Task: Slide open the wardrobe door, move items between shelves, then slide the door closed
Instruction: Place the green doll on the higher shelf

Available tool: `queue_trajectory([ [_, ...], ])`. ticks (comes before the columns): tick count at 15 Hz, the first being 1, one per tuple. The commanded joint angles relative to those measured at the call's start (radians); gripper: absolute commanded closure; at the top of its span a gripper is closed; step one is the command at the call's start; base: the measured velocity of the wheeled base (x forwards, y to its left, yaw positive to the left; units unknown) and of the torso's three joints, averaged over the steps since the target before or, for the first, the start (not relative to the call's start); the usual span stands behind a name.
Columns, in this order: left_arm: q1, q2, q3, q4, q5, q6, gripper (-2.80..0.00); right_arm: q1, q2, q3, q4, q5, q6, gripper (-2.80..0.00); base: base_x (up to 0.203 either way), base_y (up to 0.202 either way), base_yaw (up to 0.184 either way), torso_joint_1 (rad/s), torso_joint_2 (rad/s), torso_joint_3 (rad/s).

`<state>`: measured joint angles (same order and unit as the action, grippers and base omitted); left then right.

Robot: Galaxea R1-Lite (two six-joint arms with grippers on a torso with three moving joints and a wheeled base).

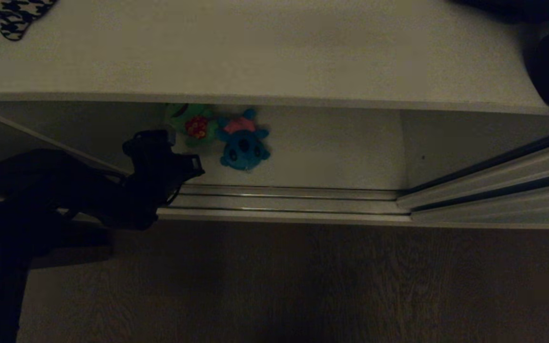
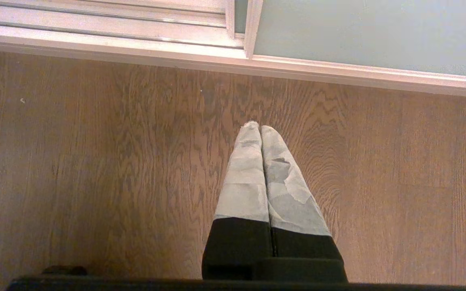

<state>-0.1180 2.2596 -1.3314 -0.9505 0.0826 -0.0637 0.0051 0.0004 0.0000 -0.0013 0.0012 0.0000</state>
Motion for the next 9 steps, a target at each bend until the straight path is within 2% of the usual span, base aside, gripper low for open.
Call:
queue_trajectory([
  [1,-0.002,-0.051,0.001,-0.008,0.005,0.001,0.00,0.001,-0.003,0.000,0.000,0.000,0.000,0.00,0.000,0.000,0.000,0.000,0.00,0.000],
  [2,0.000,-0.049,-0.018,-0.007,0.006,-0.002,-2.80,0.001,-0.003,0.000,0.000,0.000,0.000,0.00,0.000,0.000,0.000,0.000,0.00,0.000],
  [5,0.000,-0.031,-0.038,0.005,-0.003,-0.008,-2.80,0.001,-0.003,0.000,0.000,0.000,0.000,0.00,0.000,0.000,0.000,0.000,0.00,0.000],
  [7,0.000,0.018,-0.102,0.006,0.002,-0.016,-2.80,0.001,-0.003,0.000,0.000,0.000,0.000,0.00,0.000,0.000,0.000,0.000,0.00,0.000],
  [9,0.000,0.076,-0.166,0.003,0.007,-0.057,-2.80,0.000,-0.003,0.000,0.000,0.000,0.000,0.00,0.000,0.000,0.000,0.000,0.00,0.000],
])
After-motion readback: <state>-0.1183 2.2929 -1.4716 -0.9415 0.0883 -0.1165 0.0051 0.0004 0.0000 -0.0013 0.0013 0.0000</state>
